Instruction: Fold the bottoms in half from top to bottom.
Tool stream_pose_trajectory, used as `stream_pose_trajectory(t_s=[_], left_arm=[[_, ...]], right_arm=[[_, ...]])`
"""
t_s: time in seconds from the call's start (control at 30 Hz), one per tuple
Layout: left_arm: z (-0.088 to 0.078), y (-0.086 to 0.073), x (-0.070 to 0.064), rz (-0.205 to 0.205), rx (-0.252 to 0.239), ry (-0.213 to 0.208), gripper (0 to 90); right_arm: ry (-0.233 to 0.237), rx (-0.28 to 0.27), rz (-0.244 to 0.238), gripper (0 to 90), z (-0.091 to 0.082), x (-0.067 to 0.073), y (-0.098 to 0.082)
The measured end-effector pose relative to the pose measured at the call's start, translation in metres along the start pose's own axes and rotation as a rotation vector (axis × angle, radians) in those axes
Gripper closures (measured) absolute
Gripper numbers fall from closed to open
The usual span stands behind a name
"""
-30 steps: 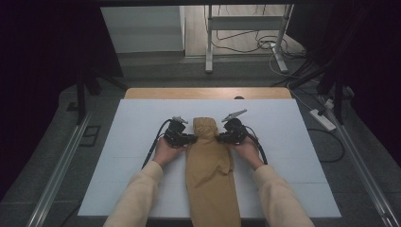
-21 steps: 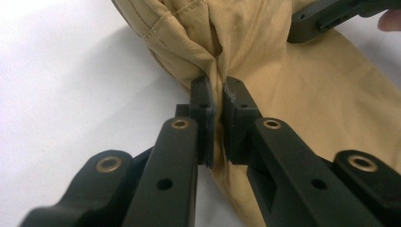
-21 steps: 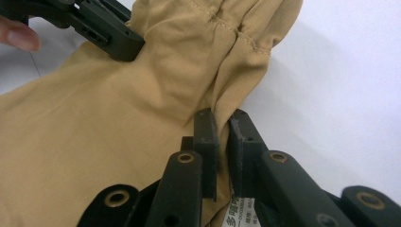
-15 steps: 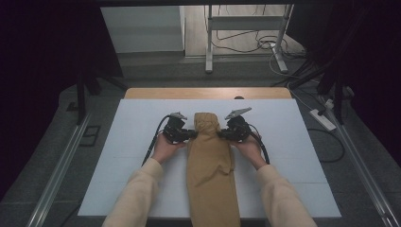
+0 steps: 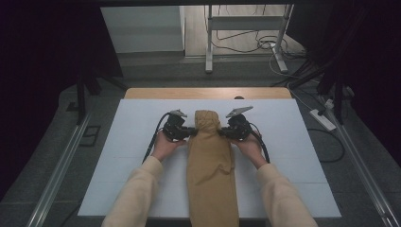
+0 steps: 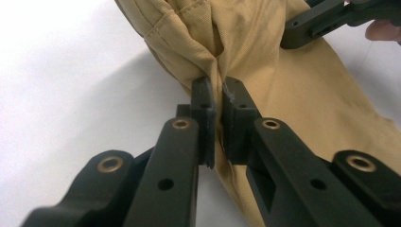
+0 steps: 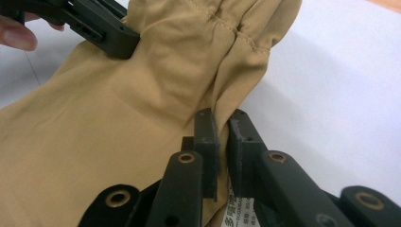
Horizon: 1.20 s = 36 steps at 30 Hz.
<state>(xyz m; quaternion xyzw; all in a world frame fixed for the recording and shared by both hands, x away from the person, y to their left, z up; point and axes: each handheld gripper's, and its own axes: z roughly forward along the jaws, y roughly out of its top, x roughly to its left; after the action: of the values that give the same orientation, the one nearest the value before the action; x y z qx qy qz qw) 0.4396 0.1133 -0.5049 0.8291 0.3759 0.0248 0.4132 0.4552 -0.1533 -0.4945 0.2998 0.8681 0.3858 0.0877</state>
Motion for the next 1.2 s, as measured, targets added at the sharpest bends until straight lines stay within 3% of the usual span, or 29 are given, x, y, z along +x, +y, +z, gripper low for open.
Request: stream_pose_trajectory(t_s=[0.4, 1.0, 1.2], left_arm=[[-0.013, 0.021, 0.0, 0.026, -0.042, 0.026, 84.4], [-0.01, 0.024, 0.005, 0.027, -0.045, 0.025, 84.4], [-0.019, 0.042, 0.012, 0.034, -0.071, 0.044, 84.5]], right_arm=[[-0.033, -0.036, -0.025, 83.2, -0.014, -0.004, 0.02], [-0.034, -0.034, -0.024, 83.1, -0.01, -0.009, 0.022], [-0.047, -0.055, -0.037, 83.1, -0.014, -0.015, 0.038]])
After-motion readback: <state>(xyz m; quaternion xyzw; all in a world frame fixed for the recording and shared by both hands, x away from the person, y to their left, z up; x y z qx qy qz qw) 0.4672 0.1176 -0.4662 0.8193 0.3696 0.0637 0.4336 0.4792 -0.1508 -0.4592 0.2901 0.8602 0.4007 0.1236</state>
